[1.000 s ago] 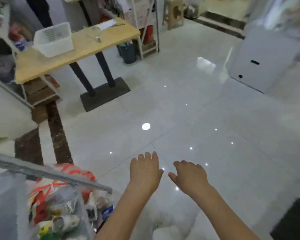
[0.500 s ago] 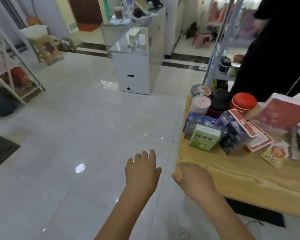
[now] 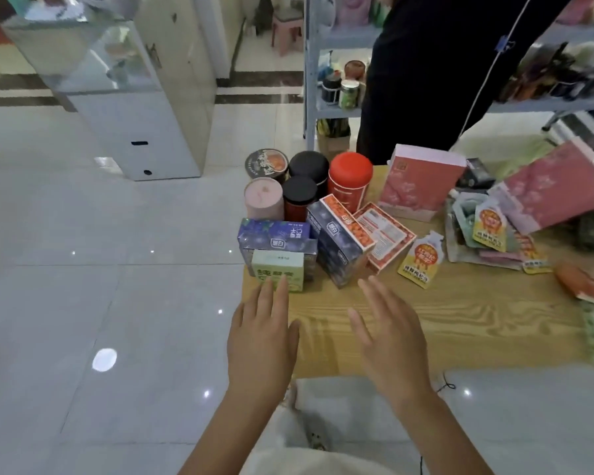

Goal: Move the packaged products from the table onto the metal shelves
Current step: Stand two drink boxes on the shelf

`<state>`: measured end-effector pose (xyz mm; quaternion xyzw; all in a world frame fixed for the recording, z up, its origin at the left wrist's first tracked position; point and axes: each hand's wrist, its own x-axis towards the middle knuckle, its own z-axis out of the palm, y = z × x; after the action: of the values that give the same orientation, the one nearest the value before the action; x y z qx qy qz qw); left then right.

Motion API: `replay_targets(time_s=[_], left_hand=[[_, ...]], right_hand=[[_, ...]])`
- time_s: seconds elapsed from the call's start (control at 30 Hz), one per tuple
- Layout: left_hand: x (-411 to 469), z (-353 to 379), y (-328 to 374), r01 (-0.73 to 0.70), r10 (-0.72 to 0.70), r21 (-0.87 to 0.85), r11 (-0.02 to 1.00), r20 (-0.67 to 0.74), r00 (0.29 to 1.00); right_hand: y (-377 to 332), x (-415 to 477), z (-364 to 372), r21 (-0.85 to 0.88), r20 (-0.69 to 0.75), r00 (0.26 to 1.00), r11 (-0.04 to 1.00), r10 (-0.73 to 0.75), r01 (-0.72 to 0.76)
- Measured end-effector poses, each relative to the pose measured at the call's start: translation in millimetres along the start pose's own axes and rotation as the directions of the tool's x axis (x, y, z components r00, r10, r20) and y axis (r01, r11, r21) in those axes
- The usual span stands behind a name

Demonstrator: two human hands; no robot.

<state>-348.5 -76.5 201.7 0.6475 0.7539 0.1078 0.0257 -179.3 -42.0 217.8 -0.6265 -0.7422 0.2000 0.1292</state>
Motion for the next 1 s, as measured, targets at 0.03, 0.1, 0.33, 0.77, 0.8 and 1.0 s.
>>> replay_targets(time_s=[0.03,0.1,0.33,0.77,0.8,1.0], left_hand=[[10,4,-3,-0.013,0.013,0.006,1.000,-0.008,1.000],[28,14,-10,-0.035,0.035,0.016,0.999,-0.010,0.999],[81,58,-42,-0.091,0.088,0.017,0.996,0.114,0.990],[138,88,-105,-0.098,0.091,0.032,0.995,0.189,0.978],[139,89,-106,-0.110,0.104,0.027,0.994,0.170,0.980],[130,91,-111,-0.177,0.171,0.051,0.983,0.110,0.979]], right_hand=[[0,6,5,-0.001,0.024,1.000,1.000,-0.002,0.002],[-3,20,16,0.001,0.049,0.999,1.000,-0.018,0.018],[-7,87,49,-0.063,0.086,0.995,0.996,-0.057,0.062],[-28,184,85,-0.085,0.345,0.926,0.977,-0.155,0.195],[-28,186,84,-0.102,0.362,0.922,0.977,-0.139,0.187],[-20,191,79,0.012,0.368,0.930,1.000,-0.014,0.011]])
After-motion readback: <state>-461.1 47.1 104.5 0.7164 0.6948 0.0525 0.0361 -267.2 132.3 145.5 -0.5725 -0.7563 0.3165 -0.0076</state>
